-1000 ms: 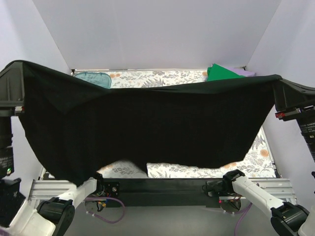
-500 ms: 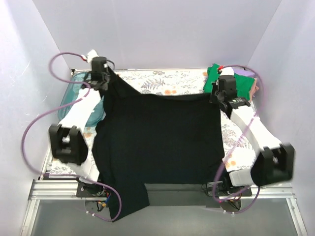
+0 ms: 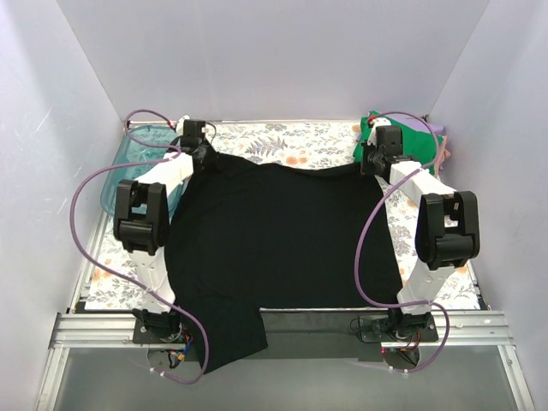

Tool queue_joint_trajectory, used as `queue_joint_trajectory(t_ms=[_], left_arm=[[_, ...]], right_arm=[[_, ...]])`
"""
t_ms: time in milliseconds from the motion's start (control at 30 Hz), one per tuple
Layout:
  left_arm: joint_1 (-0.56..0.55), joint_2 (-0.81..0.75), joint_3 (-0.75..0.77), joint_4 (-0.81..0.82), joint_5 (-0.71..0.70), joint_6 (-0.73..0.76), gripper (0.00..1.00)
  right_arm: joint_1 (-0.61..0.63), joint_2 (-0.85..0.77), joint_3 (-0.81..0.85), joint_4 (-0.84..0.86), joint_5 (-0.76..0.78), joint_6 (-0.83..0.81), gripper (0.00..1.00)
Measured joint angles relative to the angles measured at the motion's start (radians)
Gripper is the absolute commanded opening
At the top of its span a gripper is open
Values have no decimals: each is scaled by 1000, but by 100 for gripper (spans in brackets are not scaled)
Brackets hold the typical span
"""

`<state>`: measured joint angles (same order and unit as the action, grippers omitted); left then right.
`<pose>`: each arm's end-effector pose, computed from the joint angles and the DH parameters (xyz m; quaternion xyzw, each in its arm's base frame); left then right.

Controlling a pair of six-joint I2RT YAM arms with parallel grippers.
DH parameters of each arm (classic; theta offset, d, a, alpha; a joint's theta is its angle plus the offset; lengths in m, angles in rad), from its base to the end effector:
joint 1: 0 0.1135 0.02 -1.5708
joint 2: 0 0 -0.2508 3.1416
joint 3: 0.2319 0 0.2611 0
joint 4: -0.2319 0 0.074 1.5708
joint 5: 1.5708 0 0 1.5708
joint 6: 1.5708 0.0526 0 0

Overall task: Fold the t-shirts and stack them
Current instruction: Fold the tshirt

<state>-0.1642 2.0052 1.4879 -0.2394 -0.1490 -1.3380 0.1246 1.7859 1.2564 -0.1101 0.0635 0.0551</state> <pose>0.4627 -0.0688 0.1810 -0.5317 0.7462 -0.2195 0.3352 0.4218 0.0495 0.2065 -0.0168 0.8931 0.0120 0.4495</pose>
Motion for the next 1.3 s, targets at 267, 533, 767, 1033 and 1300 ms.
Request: queue_joint_trajectory(t_ms=[267,533,767,1033,1300], left_arm=[[-27,-341,-294,-72,-31,-142,0],[-68,-643,-547,-242,-26,-322,0],[-89,-821,-645,-434,-23,-467,0],[-100,-1025,-692,-560,8,-559,0],[-104,-1064,-792,-595,27,-581,0]], right_arm=[[0,-106,-105,-43,0,-33,1],[0,-198,-116,-127,-15,-60,2],[0,-219,-126,-215,-11,-74,1],[0,-290,-165,-261,-3,-87,1],[0,-319,-197,-274,-11,-92,1]])
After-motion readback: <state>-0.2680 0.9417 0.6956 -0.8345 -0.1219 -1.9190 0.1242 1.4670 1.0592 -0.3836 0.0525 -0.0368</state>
